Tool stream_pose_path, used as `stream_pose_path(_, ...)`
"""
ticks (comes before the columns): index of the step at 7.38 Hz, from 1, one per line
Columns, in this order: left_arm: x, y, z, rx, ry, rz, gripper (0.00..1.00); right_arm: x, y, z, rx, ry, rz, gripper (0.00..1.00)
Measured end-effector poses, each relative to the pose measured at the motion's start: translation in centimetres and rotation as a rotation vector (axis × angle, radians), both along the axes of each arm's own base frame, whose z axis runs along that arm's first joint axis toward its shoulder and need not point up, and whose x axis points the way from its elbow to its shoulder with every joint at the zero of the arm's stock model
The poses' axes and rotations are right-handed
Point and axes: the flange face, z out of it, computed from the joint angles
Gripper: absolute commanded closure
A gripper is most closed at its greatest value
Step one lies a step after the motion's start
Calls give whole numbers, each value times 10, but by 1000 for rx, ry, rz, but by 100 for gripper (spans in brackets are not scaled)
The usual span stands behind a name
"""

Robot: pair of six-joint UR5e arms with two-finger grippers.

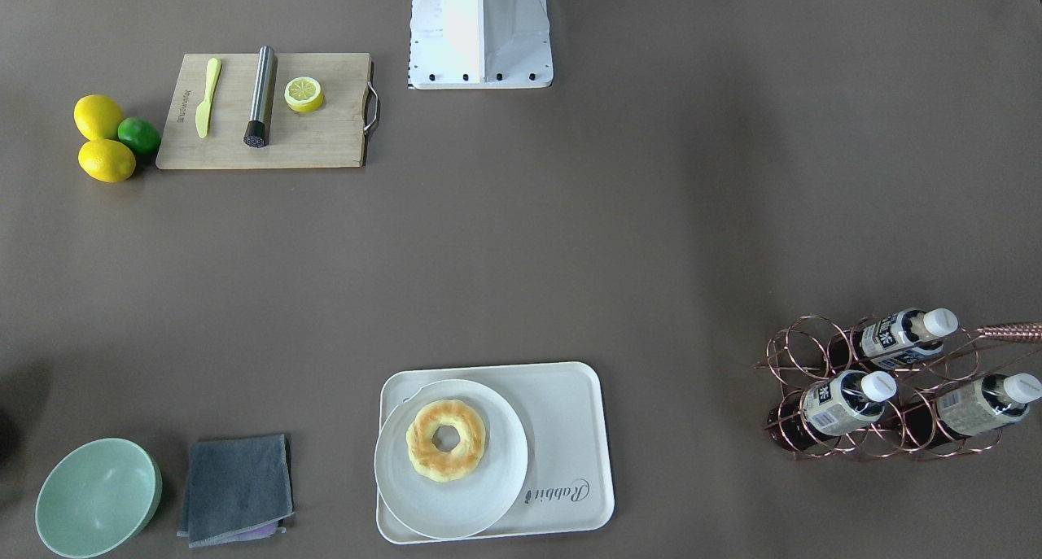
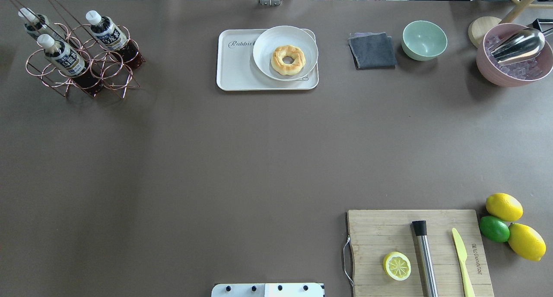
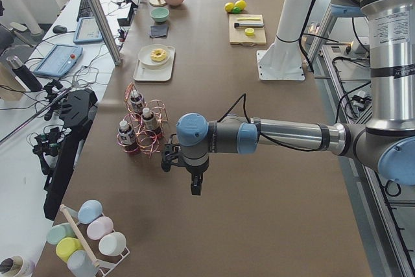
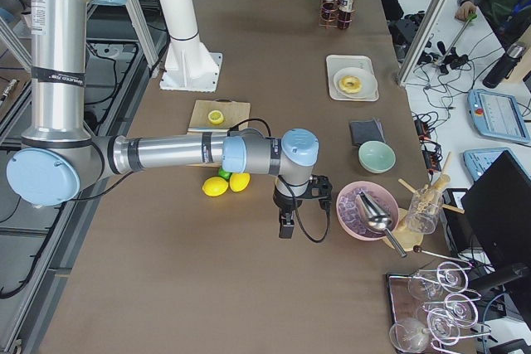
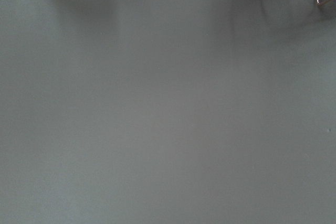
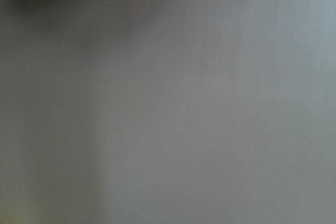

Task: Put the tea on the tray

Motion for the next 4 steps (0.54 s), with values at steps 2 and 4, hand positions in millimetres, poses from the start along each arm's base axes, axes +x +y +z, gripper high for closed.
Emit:
stream_pose_path(2,1,2,1,-1,4,1,2,0,0,0,0,0,0,0)
stream_pose_path(4,1,2,0,-1,7,0,2,0,0,1,-1,0,0,0)
